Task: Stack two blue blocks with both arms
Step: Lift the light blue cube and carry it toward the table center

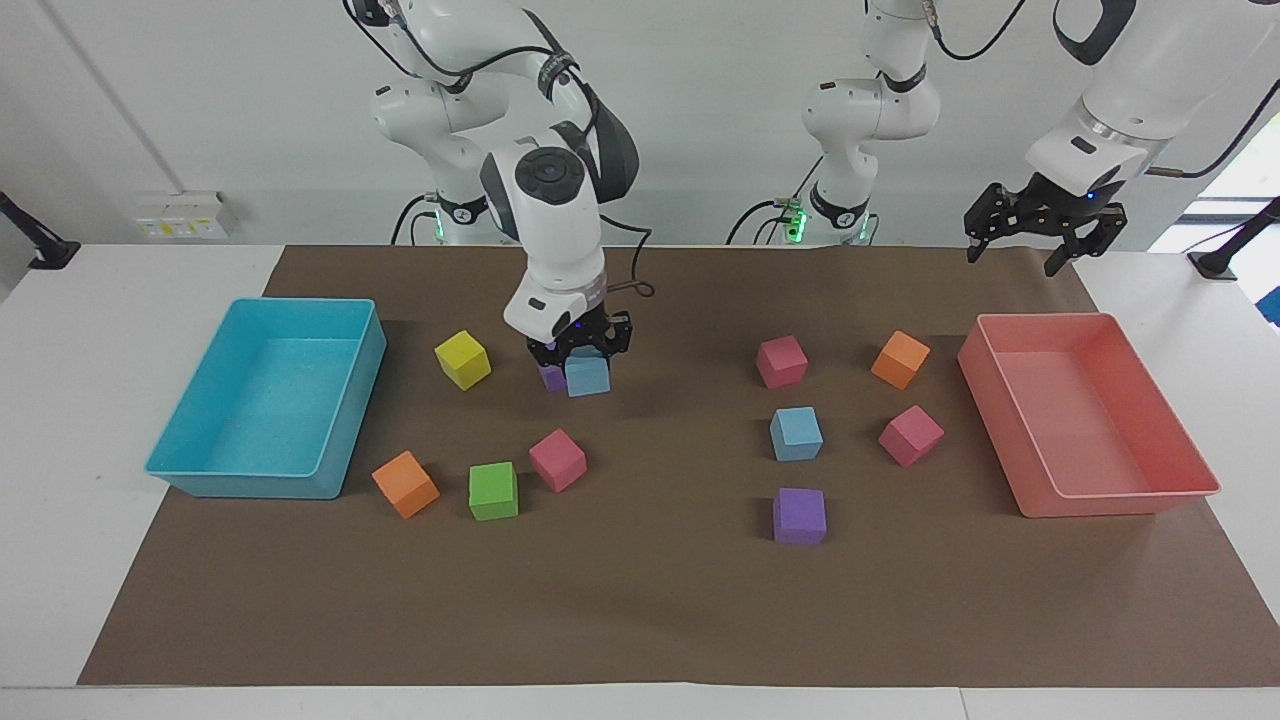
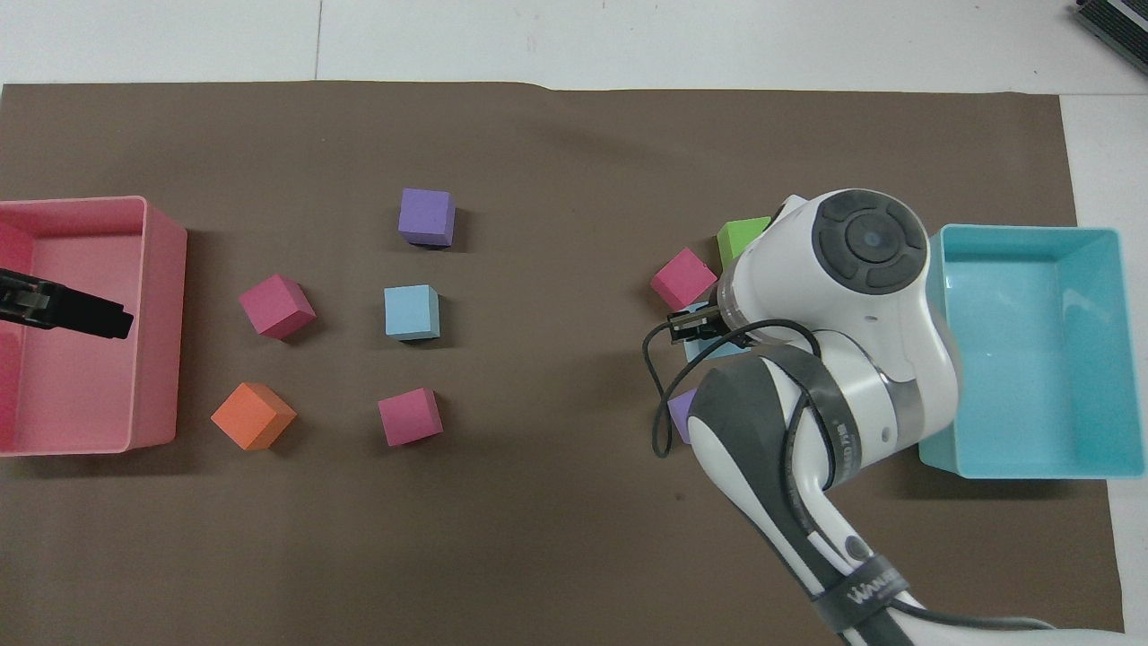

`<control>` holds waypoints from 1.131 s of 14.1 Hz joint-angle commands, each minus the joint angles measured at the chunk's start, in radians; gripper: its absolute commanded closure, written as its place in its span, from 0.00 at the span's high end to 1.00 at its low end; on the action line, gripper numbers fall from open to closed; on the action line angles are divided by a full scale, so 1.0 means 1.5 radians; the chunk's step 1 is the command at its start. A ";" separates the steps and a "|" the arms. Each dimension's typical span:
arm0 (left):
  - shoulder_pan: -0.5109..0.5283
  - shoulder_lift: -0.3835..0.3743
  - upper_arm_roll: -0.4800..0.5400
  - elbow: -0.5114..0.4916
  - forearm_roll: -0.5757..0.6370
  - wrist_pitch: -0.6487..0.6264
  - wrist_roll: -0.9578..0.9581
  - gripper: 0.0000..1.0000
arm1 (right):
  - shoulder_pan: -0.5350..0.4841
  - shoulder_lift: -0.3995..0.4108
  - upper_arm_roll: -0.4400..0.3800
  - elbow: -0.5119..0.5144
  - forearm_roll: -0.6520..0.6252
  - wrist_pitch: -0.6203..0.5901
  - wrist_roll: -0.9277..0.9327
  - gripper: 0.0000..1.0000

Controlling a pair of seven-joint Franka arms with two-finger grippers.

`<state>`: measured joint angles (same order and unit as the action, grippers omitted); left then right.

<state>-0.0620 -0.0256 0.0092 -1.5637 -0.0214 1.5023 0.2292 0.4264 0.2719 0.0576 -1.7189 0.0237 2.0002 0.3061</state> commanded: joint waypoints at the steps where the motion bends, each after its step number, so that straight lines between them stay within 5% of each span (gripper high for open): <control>1: -0.013 -0.022 0.006 -0.025 0.000 0.010 0.001 1.00 | 0.025 0.069 0.000 0.088 0.007 -0.019 0.062 0.00; 7: -0.014 -0.023 0.006 -0.027 0.000 0.010 0.000 1.00 | 0.074 0.151 0.000 0.141 0.004 0.013 0.130 0.00; 16: -0.014 -0.023 0.006 -0.026 0.000 0.011 0.000 1.00 | 0.104 0.188 -0.001 0.136 0.004 0.050 0.141 0.00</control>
<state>-0.0707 -0.0279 0.0088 -1.5647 -0.0214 1.5023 0.2292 0.5769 0.5322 0.0572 -1.5366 0.0236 2.0650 0.4875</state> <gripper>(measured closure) 0.000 0.414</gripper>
